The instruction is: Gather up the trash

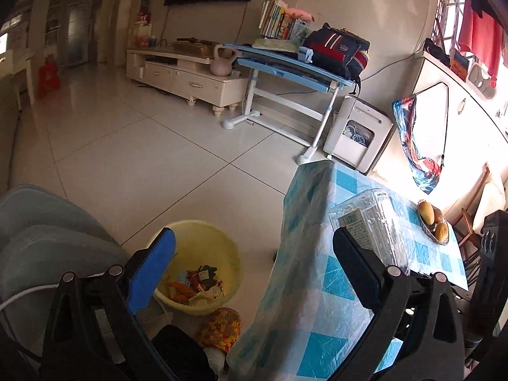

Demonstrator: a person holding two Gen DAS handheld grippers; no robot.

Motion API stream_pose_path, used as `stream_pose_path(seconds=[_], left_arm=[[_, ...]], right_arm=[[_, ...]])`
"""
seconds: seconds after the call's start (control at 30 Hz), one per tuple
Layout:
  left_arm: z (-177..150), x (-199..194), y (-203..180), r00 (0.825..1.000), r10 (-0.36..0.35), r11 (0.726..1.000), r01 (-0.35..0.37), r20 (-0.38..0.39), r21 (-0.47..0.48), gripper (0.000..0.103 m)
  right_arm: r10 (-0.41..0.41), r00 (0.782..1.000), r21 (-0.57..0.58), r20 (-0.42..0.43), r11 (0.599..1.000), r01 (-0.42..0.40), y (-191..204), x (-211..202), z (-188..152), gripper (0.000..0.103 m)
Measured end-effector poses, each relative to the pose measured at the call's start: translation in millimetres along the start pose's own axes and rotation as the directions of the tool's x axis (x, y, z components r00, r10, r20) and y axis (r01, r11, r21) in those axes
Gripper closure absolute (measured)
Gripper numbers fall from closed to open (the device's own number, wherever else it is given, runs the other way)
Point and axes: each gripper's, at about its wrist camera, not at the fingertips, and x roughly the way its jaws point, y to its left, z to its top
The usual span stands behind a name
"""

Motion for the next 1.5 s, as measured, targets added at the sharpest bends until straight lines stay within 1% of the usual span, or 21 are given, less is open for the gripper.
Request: stream_pose_path(seconds=[0.17,0.33,0.5,0.63,0.7,0.83,0.97,1.03,1.1,1.2,1.27,1.33,1.4,1.5], left_arm=[[13.3,-19.4,23.3,0.997,0.016,0.996,-0.009,0.080,-0.089,0.007],[20.0,-28.9,41.1,0.993,0.021,0.987,-0.003,0.112,-0.160,0.007],[19.9,-27.3,46.9,0.994,0.025,0.983,-0.005,0.106,-0.184,0.007],[20.1,-25.0,46.3,0.995,0.027,0.984,-0.009,0.100,-0.180,0.007],[19.8,-24.7,46.0,0.995,0.028,0.983,-0.010,0.097,-0.182,0.007],[18.3,-24.3,45.2,0.995,0.029,0.984,-0.013,0.091,-0.177,0.007],[17.9,-23.0,41.1,0.996,0.028,0.987,-0.014,0.084,-0.158,0.007],[17.1,-23.0,39.0,0.996,0.024,0.989,-0.012,0.083,-0.145,0.007],[16.2,-22.0,33.8,0.997,0.016,0.992,-0.007,0.075,-0.125,0.007],[14.1,-20.0,20.1,0.999,0.006,0.998,-0.003,0.052,-0.067,0.007],[9.8,-18.4,5.7,0.999,0.008,1.000,-0.008,0.034,-0.008,0.007],[3.3,-18.4,-12.9,1.000,-0.007,0.998,0.006,0.022,0.067,0.007],[-6.8,-23.0,-33.5,0.999,-0.025,0.989,0.022,0.023,0.145,0.007],[-23.0,-36.8,-65.7,0.998,-0.056,0.964,0.046,0.031,0.263,0.007]], right_arm=[[0.029,0.998,-0.073,-0.053,0.997,-0.033,38.0,40.9,22.4,0.043],[0.065,0.992,-0.106,-0.109,0.991,-0.077,67.8,81.9,31.2,0.043],[0.111,0.984,-0.077,-0.142,0.989,-0.122,85.3,117.4,37.1,0.043],[0.157,0.974,-0.010,-0.164,0.987,-0.161,91.4,140.9,39.4,0.040],[0.175,0.972,0.023,-0.157,0.985,-0.174,90.6,144.5,39.5,0.035],[0.191,0.972,0.057,-0.136,0.981,-0.185,88.3,133.8,34.7,0.033],[0.183,0.977,0.067,-0.111,0.982,-0.176,78.3,113.2,30.2,0.032],[0.160,0.983,0.072,-0.086,0.985,-0.154,68.6,100.3,27.6,0.029],[0.117,0.992,0.070,-0.054,0.991,-0.113,59.9,78.2,18.6,0.025],[0.010,1.000,0.066,0.010,0.998,-0.010,45.0,39.9,3.5,0.022],[-0.070,0.996,0.056,0.061,0.996,0.067,38.6,9.1,-12.1,0.018],[-0.149,0.982,0.060,0.113,0.988,0.143,31.6,-23.0,-28.8,0.015],[-0.229,0.960,0.080,0.158,0.972,0.219,23.1,-54.3,-45.0,0.013],[-0.326,0.922,0.128,0.208,0.944,0.305,10.5,-97.6,-68.1,0.012]])
